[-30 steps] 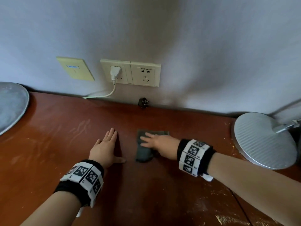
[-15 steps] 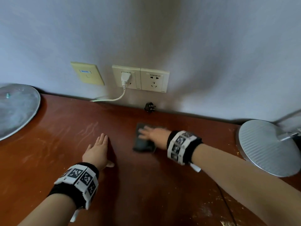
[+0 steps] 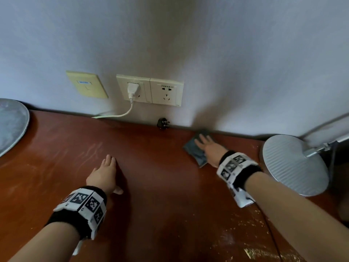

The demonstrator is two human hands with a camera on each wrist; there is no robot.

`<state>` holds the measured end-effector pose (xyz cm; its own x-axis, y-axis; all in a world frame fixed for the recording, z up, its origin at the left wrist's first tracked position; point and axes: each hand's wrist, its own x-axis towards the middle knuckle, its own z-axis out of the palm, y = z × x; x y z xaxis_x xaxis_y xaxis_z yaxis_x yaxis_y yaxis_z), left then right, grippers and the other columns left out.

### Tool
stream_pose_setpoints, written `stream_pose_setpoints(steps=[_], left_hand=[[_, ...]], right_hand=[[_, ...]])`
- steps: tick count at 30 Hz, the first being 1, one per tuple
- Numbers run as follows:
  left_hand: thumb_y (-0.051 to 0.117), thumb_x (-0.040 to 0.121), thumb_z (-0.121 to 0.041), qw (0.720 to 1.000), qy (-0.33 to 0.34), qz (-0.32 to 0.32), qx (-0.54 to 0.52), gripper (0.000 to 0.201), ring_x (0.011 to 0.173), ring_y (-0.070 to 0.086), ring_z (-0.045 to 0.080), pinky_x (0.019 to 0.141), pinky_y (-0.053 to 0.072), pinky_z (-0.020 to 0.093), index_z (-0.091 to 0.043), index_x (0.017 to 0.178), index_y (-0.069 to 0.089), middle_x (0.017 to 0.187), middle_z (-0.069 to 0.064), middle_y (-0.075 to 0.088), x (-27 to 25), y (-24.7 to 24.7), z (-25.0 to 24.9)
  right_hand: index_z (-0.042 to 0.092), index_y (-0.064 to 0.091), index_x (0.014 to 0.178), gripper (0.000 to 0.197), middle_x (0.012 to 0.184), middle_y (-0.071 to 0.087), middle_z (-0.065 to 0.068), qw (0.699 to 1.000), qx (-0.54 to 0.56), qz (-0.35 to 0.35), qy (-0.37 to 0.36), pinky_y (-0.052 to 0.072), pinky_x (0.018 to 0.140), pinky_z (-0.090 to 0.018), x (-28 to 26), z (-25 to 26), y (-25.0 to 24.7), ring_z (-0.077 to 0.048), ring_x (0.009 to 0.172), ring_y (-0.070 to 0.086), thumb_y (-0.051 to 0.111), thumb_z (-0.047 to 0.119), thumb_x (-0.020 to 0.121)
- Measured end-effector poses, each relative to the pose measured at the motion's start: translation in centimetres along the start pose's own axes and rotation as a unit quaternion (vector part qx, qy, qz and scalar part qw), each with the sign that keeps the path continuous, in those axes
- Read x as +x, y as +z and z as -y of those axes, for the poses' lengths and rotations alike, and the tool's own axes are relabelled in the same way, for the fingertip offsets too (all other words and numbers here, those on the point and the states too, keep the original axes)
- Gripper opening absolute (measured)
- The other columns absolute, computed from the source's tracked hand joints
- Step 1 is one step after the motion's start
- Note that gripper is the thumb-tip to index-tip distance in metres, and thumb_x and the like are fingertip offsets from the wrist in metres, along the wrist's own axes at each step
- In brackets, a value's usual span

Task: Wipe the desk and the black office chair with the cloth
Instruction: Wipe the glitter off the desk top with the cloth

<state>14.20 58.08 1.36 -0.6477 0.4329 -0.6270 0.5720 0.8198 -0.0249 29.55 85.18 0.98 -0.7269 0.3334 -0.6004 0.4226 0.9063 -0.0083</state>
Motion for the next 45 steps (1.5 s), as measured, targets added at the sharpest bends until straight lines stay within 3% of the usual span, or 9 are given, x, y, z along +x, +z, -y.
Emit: stream_pose_setpoints(steps=[4, 9, 15, 19, 22, 28, 33, 38, 45], left_hand=[[0.078, 0.075, -0.030, 1.000, 0.004, -0.008, -0.003, 0.114, 0.148, -0.002, 0.021, 0.118, 0.017, 0.036, -0.005, 0.150, -0.004, 0.159, 0.010, -0.013, 0.2, 0.1, -0.6], [0.076, 0.076, -0.035, 0.999, 0.036, -0.008, -0.001, 0.115, 0.148, -0.003, 0.021, 0.117, 0.020, 0.036, -0.005, 0.150, -0.006, 0.158, 0.010, -0.014, 0.1, 0.1, -2.5], [0.069, 0.081, -0.045, 0.997, 0.076, -0.003, -0.009, 0.107, 0.148, 0.003, 0.020, 0.117, 0.020, 0.035, -0.008, 0.151, -0.004, 0.159, 0.009, -0.013, -0.9, 1.1, -3.6], [0.068, 0.082, -0.044, 0.995, 0.102, -0.003, 0.014, 0.109, 0.148, -0.001, 0.021, 0.118, 0.017, 0.037, -0.005, 0.150, -0.007, 0.158, 0.011, -0.014, -1.6, 1.4, -5.6], [0.070, 0.080, -0.043, 0.985, 0.173, 0.014, 0.023, 0.110, 0.148, -0.002, 0.019, 0.118, 0.016, 0.037, -0.009, 0.151, -0.006, 0.159, 0.007, -0.015, -2.5, 1.2, -8.3], [0.065, 0.085, -0.042, 0.959, 0.282, -0.004, 0.038, 0.102, 0.147, -0.006, 0.013, 0.120, 0.012, 0.035, -0.012, 0.151, -0.007, 0.158, 0.000, -0.016, -4.5, 2.5, -11.9], [0.064, 0.086, -0.043, 0.954, 0.297, 0.013, 0.045, 0.102, 0.146, -0.009, 0.011, 0.120, 0.008, 0.033, -0.015, 0.151, -0.009, 0.157, -0.003, -0.019, -5.9, 5.5, -12.3], [0.061, 0.088, -0.044, 0.961, 0.272, 0.010, 0.050, 0.098, 0.147, -0.007, 0.013, 0.118, 0.006, 0.033, -0.018, 0.151, -0.009, 0.157, -0.004, -0.019, -6.1, 5.5, -13.1], [0.052, 0.093, -0.046, 0.972, 0.232, -0.029, 0.037, 0.083, 0.147, -0.003, 0.010, 0.120, 0.009, 0.031, -0.022, 0.152, -0.002, 0.158, -0.006, -0.013, -4.8, 5.1, -14.6]], right_hand=[[0.013, -0.005, 0.150, 0.068, 0.157, -0.011, -0.013, 0.999, -0.018, 0.009, 0.051, 0.010, 0.117, -0.040, -1.1, -2.8, 0.4, -0.037, 0.144, 0.000, 0.038, 0.006, 0.097], [0.023, -0.006, 0.150, 0.074, 0.156, -0.020, 0.000, 0.985, -0.038, 0.109, -0.126, 0.018, 0.113, -0.053, -4.8, 3.3, 4.2, -0.028, 0.143, -0.016, 0.041, 0.000, 0.097], [0.013, -0.009, 0.149, 0.066, 0.157, -0.015, -0.010, 0.994, 0.048, 0.016, 0.094, 0.009, 0.117, -0.038, -4.8, -2.8, 3.7, -0.031, 0.144, -0.006, 0.036, 0.012, 0.101], [0.015, -0.010, 0.150, 0.076, 0.156, -0.019, -0.009, 0.993, 0.080, 0.048, 0.068, 0.010, 0.117, -0.045, -6.7, 4.1, 5.9, -0.034, 0.143, -0.011, 0.042, 0.004, 0.096], [0.017, -0.011, 0.150, 0.080, 0.155, -0.022, -0.004, 0.989, 0.129, 0.054, 0.057, 0.011, 0.116, -0.047, -7.1, 7.1, 7.4, -0.030, 0.143, -0.014, 0.044, 0.001, 0.094], [0.013, -0.009, 0.149, 0.076, 0.157, -0.016, -0.007, 0.957, 0.166, 0.018, 0.238, 0.020, 0.115, -0.046, -11.8, -1.6, 10.6, -0.031, 0.145, -0.006, 0.046, 0.010, 0.096], [0.010, -0.003, 0.150, 0.076, 0.157, -0.011, -0.008, 0.930, 0.184, 0.036, 0.316, 0.024, 0.113, -0.049, -15.8, -3.9, 12.4, -0.030, 0.145, -0.003, 0.048, 0.008, 0.095], [0.005, 0.017, 0.148, 0.077, 0.156, 0.009, -0.012, 0.959, 0.172, -0.023, 0.222, 0.031, 0.110, -0.048, -12.4, -2.0, 9.3, -0.030, 0.142, 0.011, 0.062, 0.009, 0.085], [0.001, 0.011, 0.148, 0.061, 0.157, -0.001, -0.012, 0.974, 0.137, -0.066, 0.167, 0.025, 0.112, -0.050, -5.1, -6.1, 3.8, -0.029, 0.144, -0.002, 0.043, 0.005, 0.097]])
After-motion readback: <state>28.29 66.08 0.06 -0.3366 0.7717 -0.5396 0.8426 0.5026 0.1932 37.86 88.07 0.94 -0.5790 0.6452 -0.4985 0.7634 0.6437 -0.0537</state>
